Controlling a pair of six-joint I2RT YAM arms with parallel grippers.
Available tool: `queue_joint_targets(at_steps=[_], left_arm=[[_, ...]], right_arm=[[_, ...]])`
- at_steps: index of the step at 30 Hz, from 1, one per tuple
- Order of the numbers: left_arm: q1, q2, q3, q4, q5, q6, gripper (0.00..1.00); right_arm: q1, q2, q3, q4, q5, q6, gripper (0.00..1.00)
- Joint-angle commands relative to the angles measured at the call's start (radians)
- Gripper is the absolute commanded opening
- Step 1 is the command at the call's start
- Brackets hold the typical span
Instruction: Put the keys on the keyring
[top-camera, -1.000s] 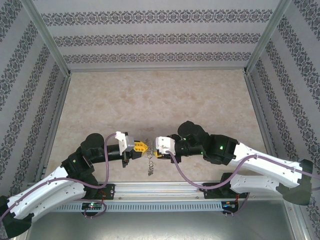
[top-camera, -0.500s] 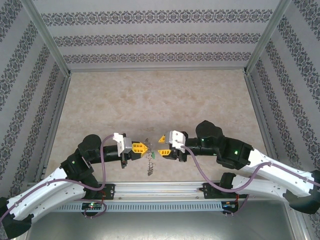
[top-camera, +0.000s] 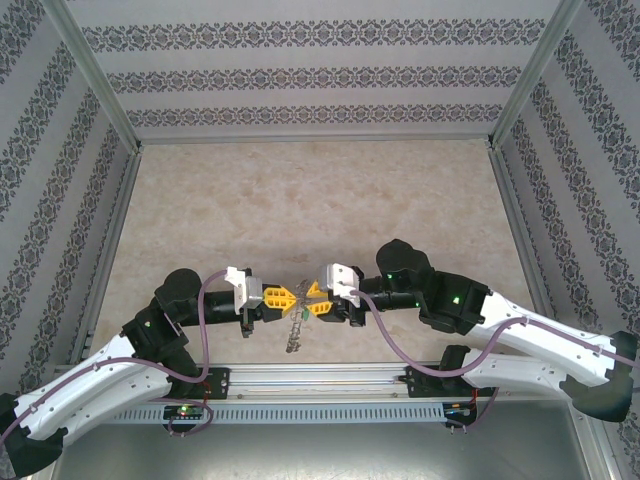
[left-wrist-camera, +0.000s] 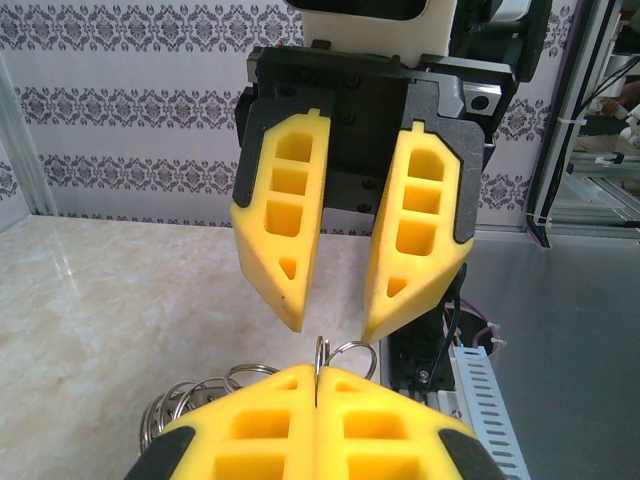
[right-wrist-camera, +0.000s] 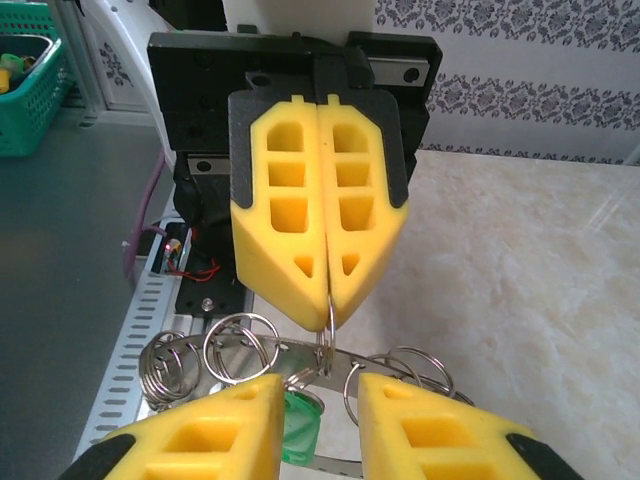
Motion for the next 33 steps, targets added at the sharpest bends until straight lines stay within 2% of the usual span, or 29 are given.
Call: queue_joint_targets(at_steps=[1,13,21,27,30,33], left_arm=[[-0.010,-0.011,0.001,0.079,0.022,0.006,0.00],[-0.010,-0.017,0.000,0.074,0.028,0.004,0.00],[-0.009,-0.013,0.003,0.060,0.021,0.004,0.00],[-0.011,-0.003,0.044,-0.047,-0.056,0.021,0.00],[-0.015,0.023,0.079,-0.119,-0.098,0.028,0.13],[-0.020,0.074,0.146,-0.243,-0.141,0.060,0.17]], right_arm=[[-0.006,0.015,0.014,0.034,-0.044,0.017,0.24],[-0.009,0.056,0.039,0.032,-0.019,0.015,0.18],[-0.008,0.053,0.040,0.031,-0.024,0.001,0.02],[-0.008,0.048,0.062,-0.022,-0.021,-0.033,0.00],[-0.014,0.054,0.091,-0.078,-0.016,-0.050,0.00],[-0.020,0.069,0.130,-0.141,-0.022,-0.069,0.00]])
